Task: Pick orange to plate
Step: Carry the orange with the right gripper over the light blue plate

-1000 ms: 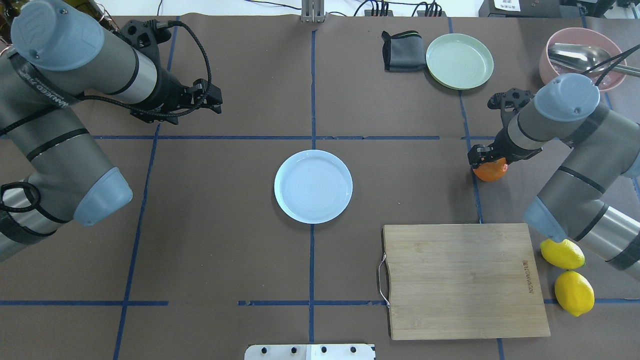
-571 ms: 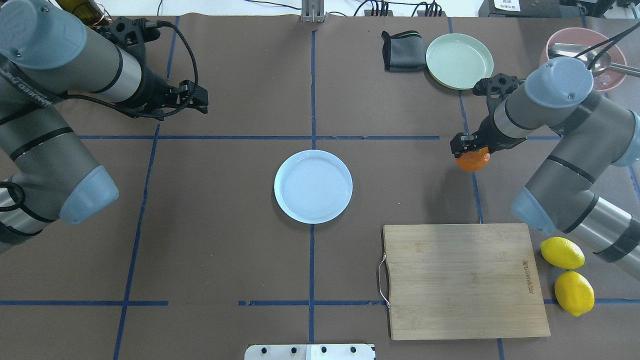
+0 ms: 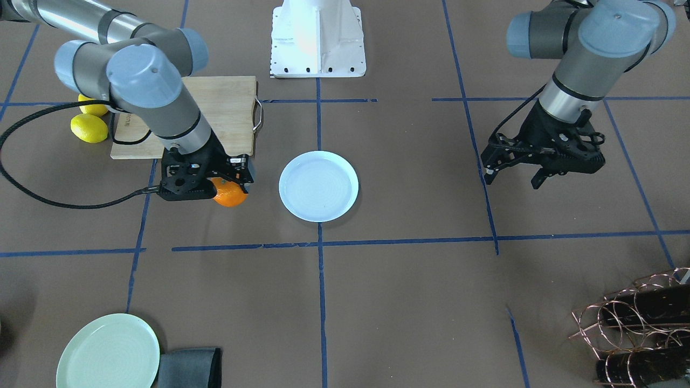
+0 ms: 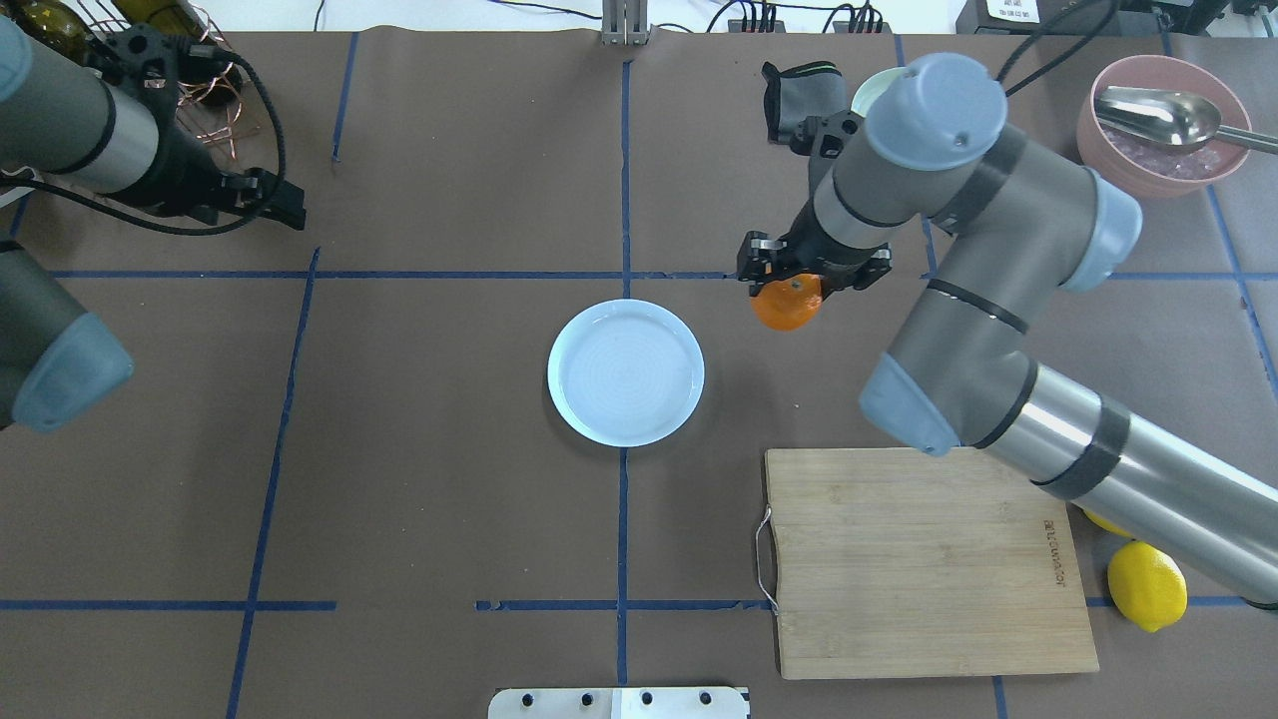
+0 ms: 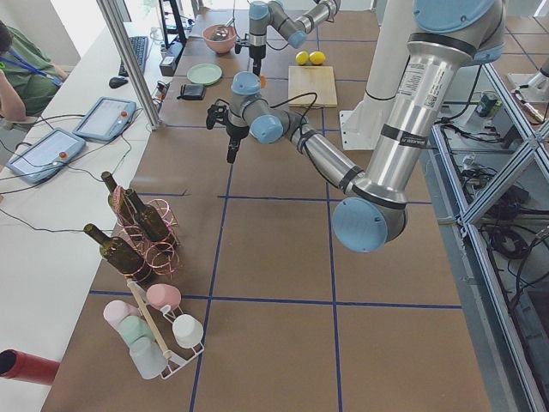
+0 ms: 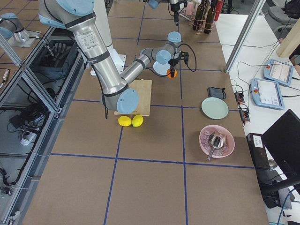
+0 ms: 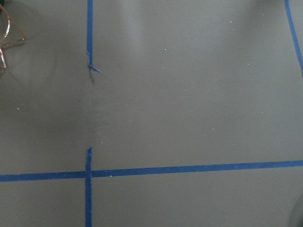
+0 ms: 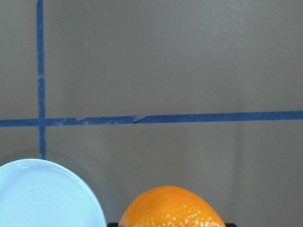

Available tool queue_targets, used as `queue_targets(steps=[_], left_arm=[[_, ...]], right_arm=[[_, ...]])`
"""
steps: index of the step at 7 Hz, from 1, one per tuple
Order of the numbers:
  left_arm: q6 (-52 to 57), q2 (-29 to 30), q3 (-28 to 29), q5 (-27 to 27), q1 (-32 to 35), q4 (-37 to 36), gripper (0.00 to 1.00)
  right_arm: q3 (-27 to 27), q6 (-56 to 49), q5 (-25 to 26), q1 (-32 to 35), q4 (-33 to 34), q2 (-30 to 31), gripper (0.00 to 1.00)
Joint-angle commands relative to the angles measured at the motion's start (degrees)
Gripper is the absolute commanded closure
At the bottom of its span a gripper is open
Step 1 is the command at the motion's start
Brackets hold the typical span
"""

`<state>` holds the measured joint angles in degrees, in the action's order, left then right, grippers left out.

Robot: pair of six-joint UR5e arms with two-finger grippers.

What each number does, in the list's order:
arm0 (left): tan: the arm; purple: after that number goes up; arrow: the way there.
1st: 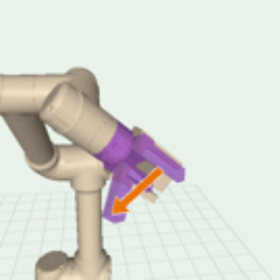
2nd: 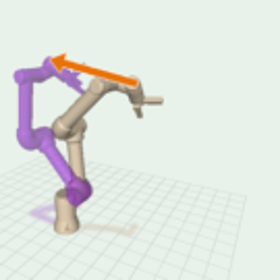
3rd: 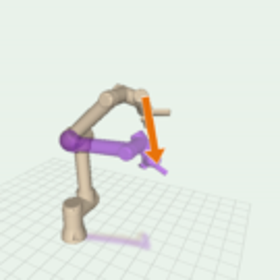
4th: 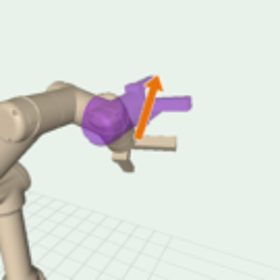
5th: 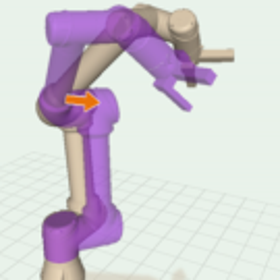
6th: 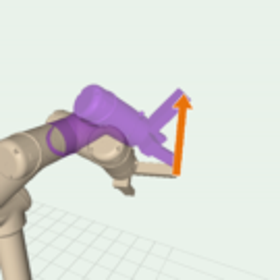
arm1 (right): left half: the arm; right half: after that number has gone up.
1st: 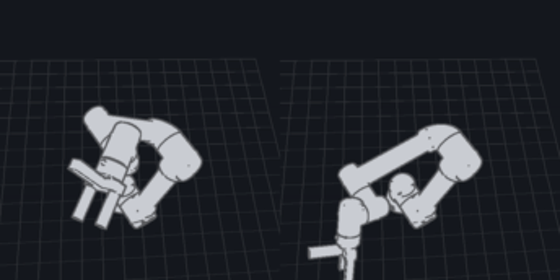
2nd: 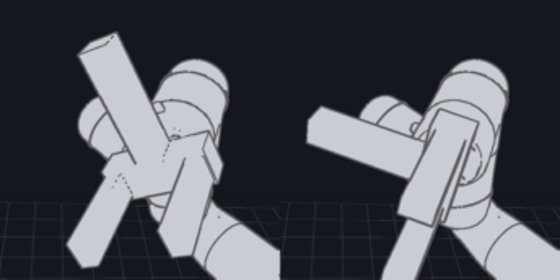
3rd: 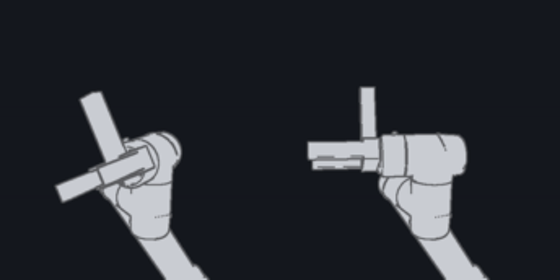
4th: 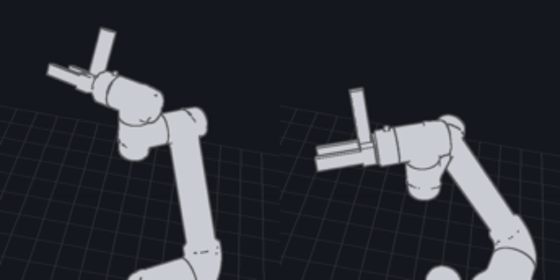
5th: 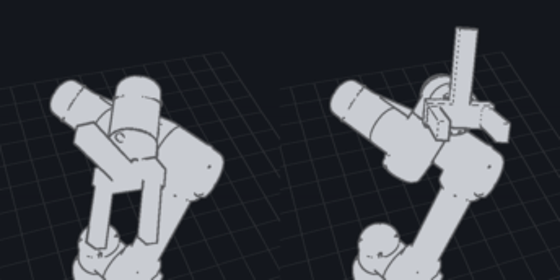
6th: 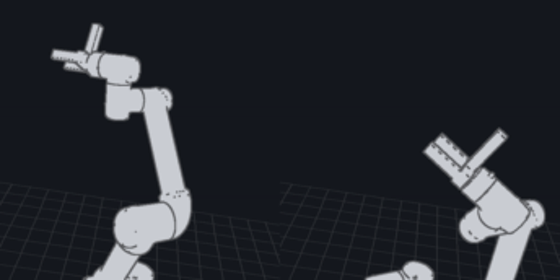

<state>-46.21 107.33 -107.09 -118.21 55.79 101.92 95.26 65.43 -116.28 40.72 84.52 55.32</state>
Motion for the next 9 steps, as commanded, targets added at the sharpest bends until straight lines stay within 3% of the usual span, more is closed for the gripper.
queue_targets(steps=[1,3,6,7,8,9], left_arm=[[10.05,-4.74,-0.05,-1.67,5.45,0.03,0.00],[13.43,-6.87,0.04,-1.76,6.79,0.03,0.00],[13.43,-6.96,0.65,-1.76,6.79,0.29,0.00],[13.43,-7.05,0.74,-1.68,6.79,0.38,0.00],[13.43,-6.96,0.74,-1.67,6.79,0.38,0.00],[13.43,-7.05,0.48,-1.76,6.88,0.38,0.00]], right_arm=[[-6.90,4.79,4.91,-5.20,0.12,-7.82,1.00],[-12.80,4.80,8.68,-9.06,0.03,-11.88,1.00],[-15.44,4.71,9.84,-11.36,-0.06,-14.16,1.00],[-16.76,4.62,9.93,-11.54,-0.32,-14.71,0.90],[-17.47,5.06,10.11,-11.54,-1.71,-14.80,0.18],[-17.48,5.32,10.54,-11.54,-2.16,-15.15,0.00]])
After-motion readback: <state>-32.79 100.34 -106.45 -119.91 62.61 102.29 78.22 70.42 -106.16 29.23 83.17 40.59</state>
